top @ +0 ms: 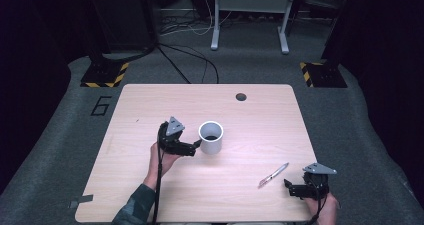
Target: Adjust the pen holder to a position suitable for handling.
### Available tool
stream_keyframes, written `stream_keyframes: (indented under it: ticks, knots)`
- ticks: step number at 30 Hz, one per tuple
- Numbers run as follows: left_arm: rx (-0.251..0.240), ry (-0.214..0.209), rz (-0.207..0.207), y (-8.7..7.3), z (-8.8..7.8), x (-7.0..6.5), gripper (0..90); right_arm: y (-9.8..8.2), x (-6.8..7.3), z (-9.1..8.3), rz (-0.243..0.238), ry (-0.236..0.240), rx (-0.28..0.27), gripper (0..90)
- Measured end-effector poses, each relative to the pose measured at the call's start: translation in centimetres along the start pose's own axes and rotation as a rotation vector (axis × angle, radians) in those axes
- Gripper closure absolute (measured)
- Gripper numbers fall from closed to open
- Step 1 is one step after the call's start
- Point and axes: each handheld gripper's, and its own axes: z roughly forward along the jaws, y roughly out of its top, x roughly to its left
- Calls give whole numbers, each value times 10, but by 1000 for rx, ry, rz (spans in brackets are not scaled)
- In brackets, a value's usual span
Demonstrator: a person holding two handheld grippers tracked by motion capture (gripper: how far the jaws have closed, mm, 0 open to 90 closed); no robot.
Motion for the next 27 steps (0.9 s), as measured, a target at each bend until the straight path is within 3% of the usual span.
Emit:
stream_keyframes:
  ticks: [10,16,18,22,27]
  knots:
    - [79,59,-42,-38,-11,33,2,0,0,0,-2,0,0,3]
    - [145,73,-129,-62,-13,60,1,0,0,0,-6,1,-2,3]
    - [159,110,-125,-70,-14,64,2,0,0,0,-5,1,-1,4]
    - [206,146,-129,-84,-15,76,1,0,0,0,-2,1,-1,4]
    - [223,161,-150,-97,-17,85,2,0,0,0,-4,1,-1,4]
